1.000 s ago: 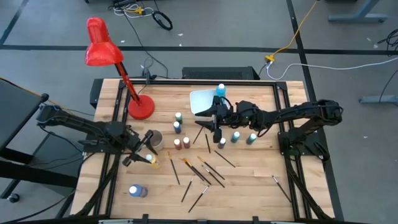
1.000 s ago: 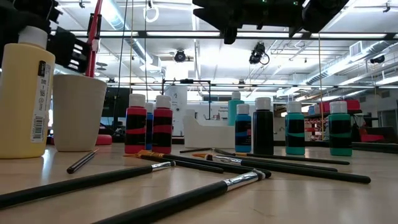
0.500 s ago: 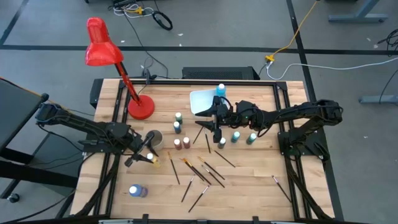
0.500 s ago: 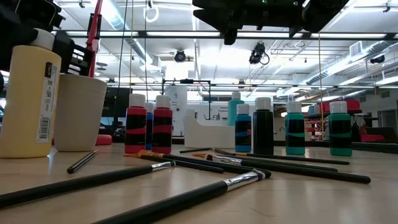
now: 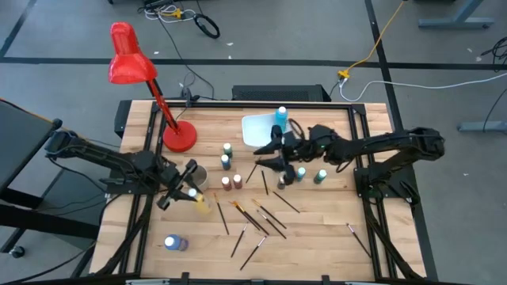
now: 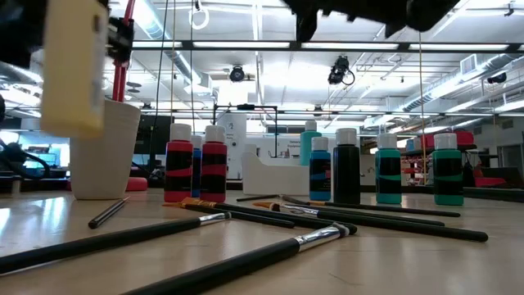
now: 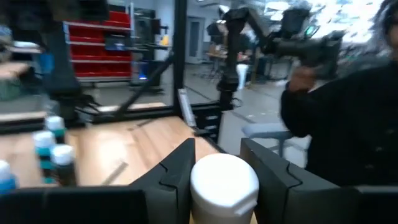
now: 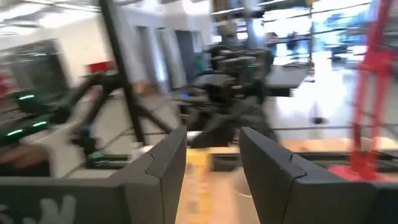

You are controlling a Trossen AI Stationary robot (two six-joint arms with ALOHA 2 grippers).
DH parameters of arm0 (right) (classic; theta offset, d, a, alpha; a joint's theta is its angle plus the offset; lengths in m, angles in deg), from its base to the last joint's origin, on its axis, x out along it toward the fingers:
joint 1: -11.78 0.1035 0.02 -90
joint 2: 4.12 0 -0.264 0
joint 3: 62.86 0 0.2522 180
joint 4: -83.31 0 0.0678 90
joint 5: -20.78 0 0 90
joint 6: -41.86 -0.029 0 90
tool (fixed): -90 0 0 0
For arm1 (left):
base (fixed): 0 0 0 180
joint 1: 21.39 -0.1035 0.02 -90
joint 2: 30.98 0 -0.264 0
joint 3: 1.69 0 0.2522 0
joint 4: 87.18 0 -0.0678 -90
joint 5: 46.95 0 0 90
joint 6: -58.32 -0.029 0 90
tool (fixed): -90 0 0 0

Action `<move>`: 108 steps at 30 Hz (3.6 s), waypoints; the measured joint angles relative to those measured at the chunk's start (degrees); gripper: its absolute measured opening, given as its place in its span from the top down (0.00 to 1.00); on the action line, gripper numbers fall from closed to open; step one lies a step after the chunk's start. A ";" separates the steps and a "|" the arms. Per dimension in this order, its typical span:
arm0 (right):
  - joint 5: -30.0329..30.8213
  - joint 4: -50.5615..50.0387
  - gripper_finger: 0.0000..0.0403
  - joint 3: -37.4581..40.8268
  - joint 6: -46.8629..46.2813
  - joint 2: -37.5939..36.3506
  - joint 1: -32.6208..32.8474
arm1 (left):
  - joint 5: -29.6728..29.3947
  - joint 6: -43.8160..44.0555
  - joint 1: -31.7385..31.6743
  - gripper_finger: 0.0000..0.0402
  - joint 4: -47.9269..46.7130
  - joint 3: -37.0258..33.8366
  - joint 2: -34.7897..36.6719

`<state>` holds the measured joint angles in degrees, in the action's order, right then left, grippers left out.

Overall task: Pick & Place Paint Supplies
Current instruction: Put the large yellow paint bottle into the white bin

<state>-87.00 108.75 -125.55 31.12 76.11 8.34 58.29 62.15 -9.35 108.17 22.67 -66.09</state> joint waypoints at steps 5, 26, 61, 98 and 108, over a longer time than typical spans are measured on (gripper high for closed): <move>-4.12 -14.15 0.64 -0.03 3.67 -10.41 0.19 | -2.96 -8.30 0.04 0.70 -0.02 9.98 -8.71; 53.26 -48.26 0.93 15.82 -2.07 -26.50 6.42 | -21.92 -11.54 -15.33 0.70 -2.11 46.55 -51.82; 55.81 -54.44 0.97 16.00 -3.64 -31.26 6.08 | -32.64 -3.31 -33.05 0.69 23.18 49.69 -78.56; 52.84 -52.54 0.97 16.00 -3.76 -31.24 6.08 | -29.27 -7.37 -31.52 0.48 11.03 49.63 -69.77; 52.70 -52.93 0.97 16.00 -3.76 -31.24 6.08 | -34.39 -5.11 -28.52 0.60 -17.13 49.67 -60.69</move>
<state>-34.30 55.82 -109.55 27.36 44.87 14.42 23.91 57.03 -37.88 91.04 72.34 -126.78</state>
